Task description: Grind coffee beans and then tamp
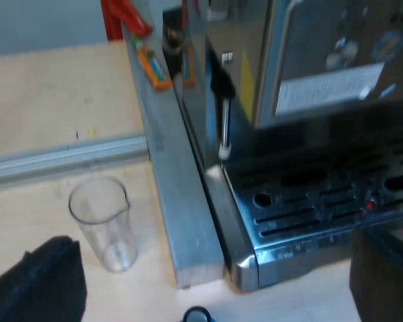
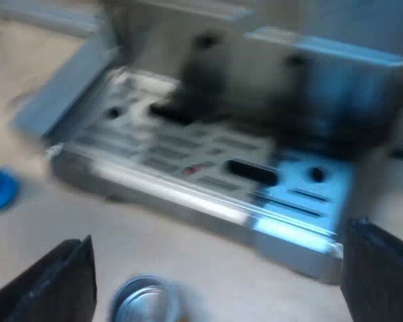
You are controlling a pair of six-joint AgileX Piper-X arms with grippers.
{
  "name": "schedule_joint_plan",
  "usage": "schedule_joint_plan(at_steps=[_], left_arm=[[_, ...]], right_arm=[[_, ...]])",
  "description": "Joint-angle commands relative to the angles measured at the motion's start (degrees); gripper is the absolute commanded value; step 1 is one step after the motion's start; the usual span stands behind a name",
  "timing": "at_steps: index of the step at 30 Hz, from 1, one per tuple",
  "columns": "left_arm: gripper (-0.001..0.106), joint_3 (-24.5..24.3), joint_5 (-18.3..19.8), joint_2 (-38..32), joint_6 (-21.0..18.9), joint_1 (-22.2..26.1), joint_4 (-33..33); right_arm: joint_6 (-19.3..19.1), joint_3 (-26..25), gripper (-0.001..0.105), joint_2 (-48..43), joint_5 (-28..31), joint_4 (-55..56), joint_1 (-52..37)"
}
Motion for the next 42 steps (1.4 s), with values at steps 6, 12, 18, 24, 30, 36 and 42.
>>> schedule_joint_plan(at_steps=[6, 12, 18, 24, 30, 36, 42], left_arm=[[0.081, -0.7, 0.0, -0.4, 0.7, 0.0, -0.1], [0.081, -0.7, 0.0, -0.4, 0.7, 0.0, -0.1], [0.081, -0.7, 0.8, 1.4, 0.0, 0.0, 1.6], [0.081, -0.7, 2.5, 6.8, -1.0, 3.9, 1.5], [0.081, -0.9, -1.2, 4.8, -5.1, 4.9, 3.0], [0.081, -0.9, -2.9, -4.5, -5.3, 4.9, 6.0], [0.081, -0.9, -3.1, -13.0, -2.4, 4.9, 6.8]], right_arm=[[1.6, -2.8, 0.075, -0.3, -14.9, 8.7, -20.4], [2.2, -2.8, 0.075, -0.3, -22.5, 15.2, -37.1], [-7.7, -2.8, 0.075, -0.3, -25.4, 22.4, -55.5], [-16.9, -2.6, 0.075, -2.2, -21.6, 24.4, -61.0], [-19.9, -2.6, 0.075, -6.6, -15.5, 24.4, -58.2], [-20.3, -2.6, 0.075, -16.6, -17.0, 25.2, -57.7], [-18.4, -2.6, 0.075, -21.9, -19.2, 27.1, -57.7]])
